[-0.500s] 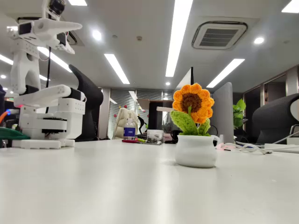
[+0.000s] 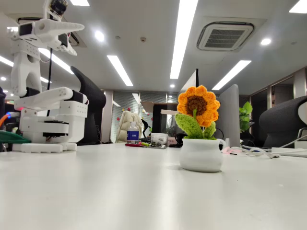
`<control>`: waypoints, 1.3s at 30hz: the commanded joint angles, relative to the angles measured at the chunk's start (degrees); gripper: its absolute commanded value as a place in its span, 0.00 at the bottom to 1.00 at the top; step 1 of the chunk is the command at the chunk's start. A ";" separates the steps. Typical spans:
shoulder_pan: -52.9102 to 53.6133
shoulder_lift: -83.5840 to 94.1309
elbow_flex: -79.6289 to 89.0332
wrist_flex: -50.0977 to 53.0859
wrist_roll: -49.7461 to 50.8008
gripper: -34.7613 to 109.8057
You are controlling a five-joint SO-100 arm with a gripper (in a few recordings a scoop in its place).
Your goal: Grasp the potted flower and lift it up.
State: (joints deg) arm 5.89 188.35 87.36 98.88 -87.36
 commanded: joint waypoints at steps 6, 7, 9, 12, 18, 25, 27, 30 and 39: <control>0.70 0.53 0.44 0.70 -0.53 0.93; 0.70 0.53 0.44 0.70 -0.53 0.93; 0.70 0.53 0.44 0.70 -0.53 0.93; 0.70 0.53 0.44 0.79 -0.53 0.93; 0.70 0.53 0.35 0.88 -0.53 0.93; 0.70 0.53 0.09 0.88 -0.53 0.93; 0.70 0.53 0.09 0.97 -0.53 0.93; 0.70 0.53 0.09 1.05 -0.53 0.93; 0.70 0.53 0.35 1.32 -0.53 0.93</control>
State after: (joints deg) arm 5.89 188.35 87.36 99.84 -87.36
